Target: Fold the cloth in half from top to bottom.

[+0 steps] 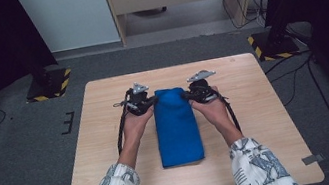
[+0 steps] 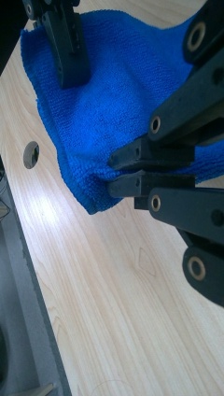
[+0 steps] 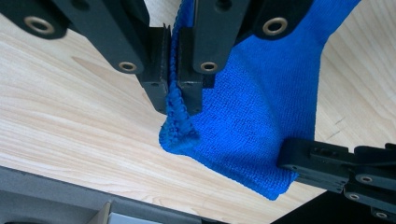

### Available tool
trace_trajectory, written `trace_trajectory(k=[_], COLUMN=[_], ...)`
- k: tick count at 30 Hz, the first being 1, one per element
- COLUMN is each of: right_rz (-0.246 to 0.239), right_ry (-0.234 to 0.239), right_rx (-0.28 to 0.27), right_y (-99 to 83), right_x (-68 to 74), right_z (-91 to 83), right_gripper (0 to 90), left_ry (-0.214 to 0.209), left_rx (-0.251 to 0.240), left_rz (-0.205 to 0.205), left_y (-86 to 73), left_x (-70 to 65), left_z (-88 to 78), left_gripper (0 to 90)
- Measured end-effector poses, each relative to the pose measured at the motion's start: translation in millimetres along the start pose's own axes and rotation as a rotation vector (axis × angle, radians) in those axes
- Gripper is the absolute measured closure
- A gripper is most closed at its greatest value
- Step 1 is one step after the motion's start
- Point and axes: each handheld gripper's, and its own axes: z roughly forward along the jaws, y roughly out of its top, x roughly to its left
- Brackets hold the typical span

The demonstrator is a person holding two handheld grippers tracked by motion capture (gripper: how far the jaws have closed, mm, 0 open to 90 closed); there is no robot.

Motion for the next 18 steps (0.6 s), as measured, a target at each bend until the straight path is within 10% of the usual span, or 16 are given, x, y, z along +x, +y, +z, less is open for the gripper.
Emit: trace_trajectory(k=[18], right_rz=[-0.009], right_ry=[0.009], right_rx=[-0.018], right_y=[6.9], right_x=[0.3], right_z=[-5.6], right_gripper=[85.7], left_ry=[0.005], left_rx=[-0.018], left_rz=[0.011], left_y=[6.3], left_x=[0.3], left_z=[-5.0], left_gripper=[86.4])
